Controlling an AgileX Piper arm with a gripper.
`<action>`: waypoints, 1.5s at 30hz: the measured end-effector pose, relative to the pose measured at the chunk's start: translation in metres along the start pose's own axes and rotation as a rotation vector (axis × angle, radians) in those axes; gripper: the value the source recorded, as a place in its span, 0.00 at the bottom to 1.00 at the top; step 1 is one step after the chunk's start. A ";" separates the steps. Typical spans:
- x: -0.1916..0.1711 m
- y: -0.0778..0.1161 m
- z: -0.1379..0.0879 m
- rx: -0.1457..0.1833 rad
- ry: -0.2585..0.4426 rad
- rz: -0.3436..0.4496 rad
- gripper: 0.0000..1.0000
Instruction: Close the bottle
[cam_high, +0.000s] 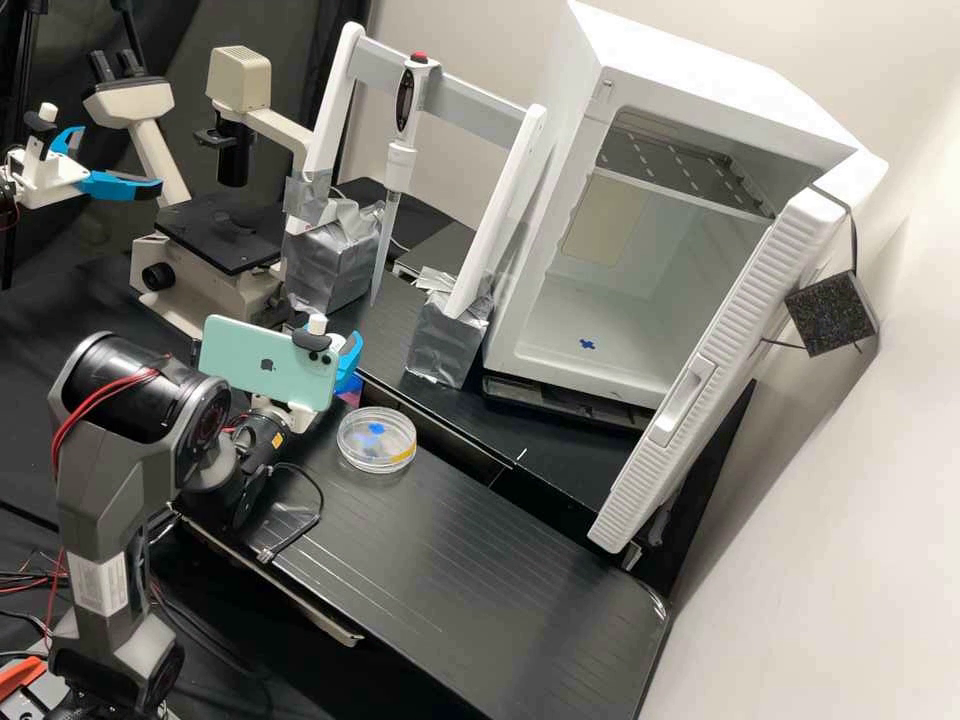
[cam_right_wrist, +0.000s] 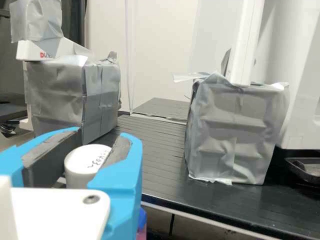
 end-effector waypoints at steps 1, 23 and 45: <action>0.000 0.000 0.000 0.000 0.000 0.000 1.00; -0.015 0.021 0.003 0.013 0.004 0.063 1.00; -0.038 0.051 0.007 0.105 0.030 0.148 1.00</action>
